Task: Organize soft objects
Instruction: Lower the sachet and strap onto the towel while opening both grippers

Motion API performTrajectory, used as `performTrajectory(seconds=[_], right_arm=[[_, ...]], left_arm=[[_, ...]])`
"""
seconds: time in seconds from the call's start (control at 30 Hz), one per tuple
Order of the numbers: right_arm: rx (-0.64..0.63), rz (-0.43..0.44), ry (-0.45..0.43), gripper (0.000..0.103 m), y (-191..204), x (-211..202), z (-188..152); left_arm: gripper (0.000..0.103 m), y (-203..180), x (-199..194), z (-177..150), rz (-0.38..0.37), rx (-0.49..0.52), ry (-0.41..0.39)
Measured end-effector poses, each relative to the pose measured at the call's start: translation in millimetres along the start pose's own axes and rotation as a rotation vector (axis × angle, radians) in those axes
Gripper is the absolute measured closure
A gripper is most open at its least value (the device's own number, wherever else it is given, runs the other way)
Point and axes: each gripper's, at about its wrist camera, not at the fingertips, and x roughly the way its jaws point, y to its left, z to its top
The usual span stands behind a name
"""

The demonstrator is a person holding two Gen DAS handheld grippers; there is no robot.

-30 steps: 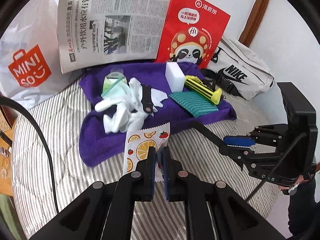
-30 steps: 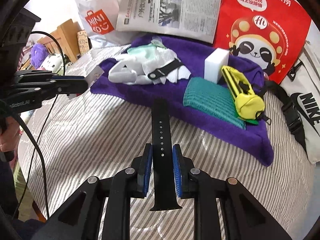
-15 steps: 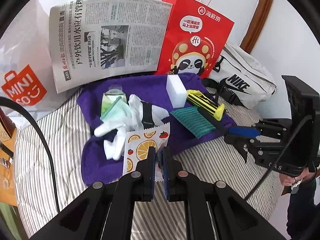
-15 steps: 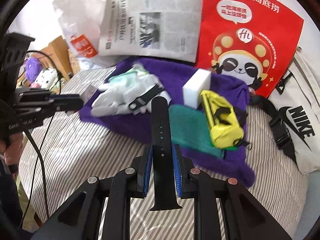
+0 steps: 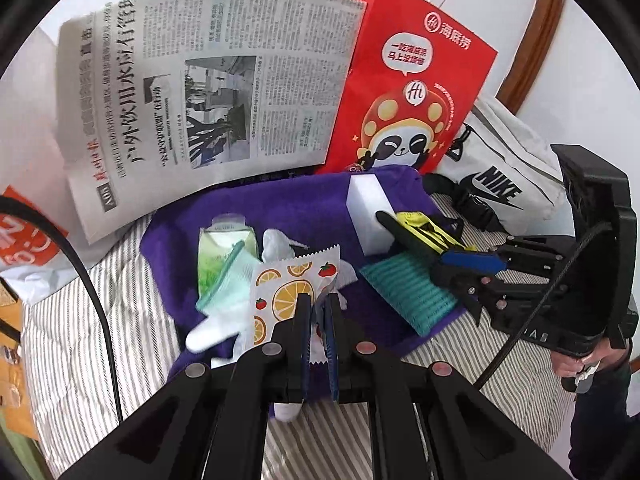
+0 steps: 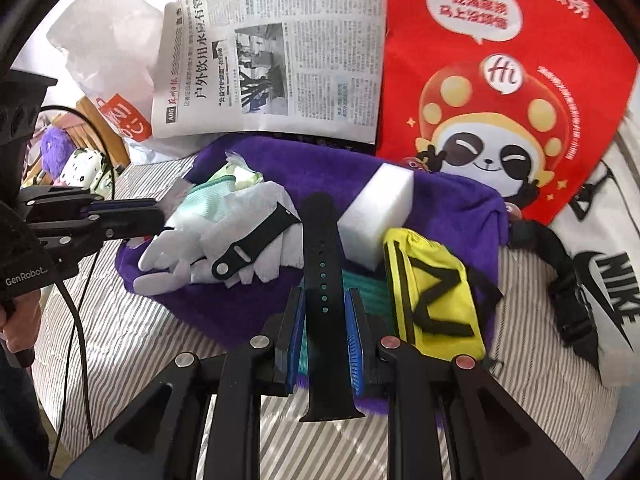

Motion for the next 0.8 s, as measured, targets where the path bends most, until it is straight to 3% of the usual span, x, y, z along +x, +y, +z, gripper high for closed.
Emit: performTrajectory(seconds=[0.43,0.8], right_arm=[[-0.023,0.01,0.054,0.083,-8,39,9],[-0.026,0.047,0.076,0.082,-13,56,8]], left_arm=[[0.095,10,44,25,0.004,0.023,0.04],[0.095,17,80,26,0.002,0.038,0.111]])
